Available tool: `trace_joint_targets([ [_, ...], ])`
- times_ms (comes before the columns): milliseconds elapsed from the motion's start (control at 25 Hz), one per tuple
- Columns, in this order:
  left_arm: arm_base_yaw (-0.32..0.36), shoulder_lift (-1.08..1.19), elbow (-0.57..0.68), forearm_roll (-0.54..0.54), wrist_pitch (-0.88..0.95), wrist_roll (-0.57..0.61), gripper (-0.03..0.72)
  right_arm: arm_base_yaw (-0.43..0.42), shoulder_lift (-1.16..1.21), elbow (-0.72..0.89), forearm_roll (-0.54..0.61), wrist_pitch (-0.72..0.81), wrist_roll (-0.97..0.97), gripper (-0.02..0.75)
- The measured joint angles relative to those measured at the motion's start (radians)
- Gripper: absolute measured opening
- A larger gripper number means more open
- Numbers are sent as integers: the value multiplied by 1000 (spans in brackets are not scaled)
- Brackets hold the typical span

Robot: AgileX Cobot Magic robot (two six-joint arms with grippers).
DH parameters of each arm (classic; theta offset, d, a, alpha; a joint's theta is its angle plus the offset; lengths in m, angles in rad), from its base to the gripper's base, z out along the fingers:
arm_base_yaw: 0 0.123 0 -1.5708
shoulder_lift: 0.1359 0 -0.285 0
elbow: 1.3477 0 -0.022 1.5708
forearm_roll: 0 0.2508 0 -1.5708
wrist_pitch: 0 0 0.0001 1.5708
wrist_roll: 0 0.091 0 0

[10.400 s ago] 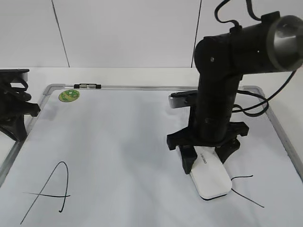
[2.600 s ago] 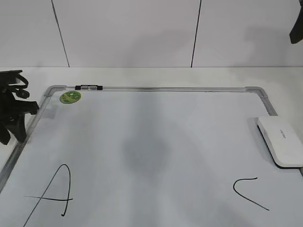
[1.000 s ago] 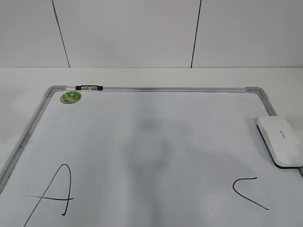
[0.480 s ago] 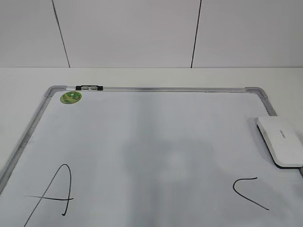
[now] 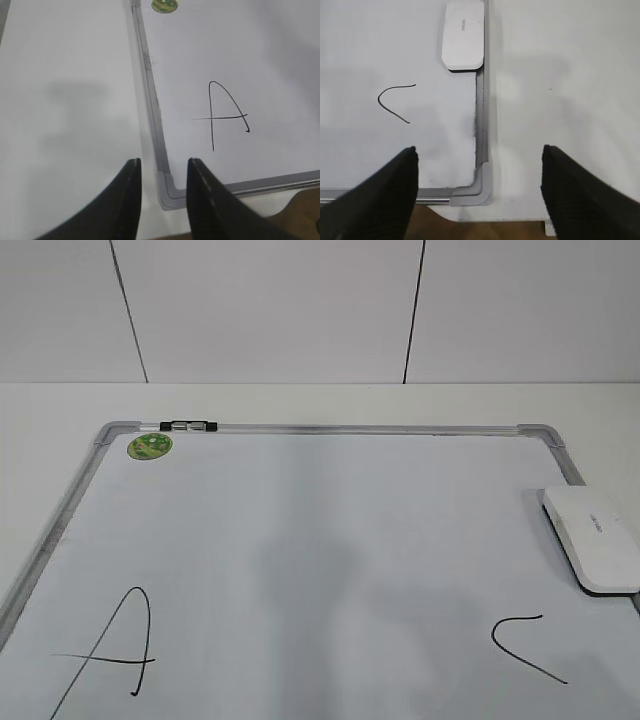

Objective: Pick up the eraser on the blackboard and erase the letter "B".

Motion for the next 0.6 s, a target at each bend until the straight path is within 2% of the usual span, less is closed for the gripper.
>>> trace_joint_targets([
  [320, 0, -65, 95, 0, -9, 12, 237, 0, -99, 29, -21, 8, 1, 587],
  [600, 0, -76, 140, 0, -146, 13, 237, 0, -99, 67, -24, -69, 1, 587],
])
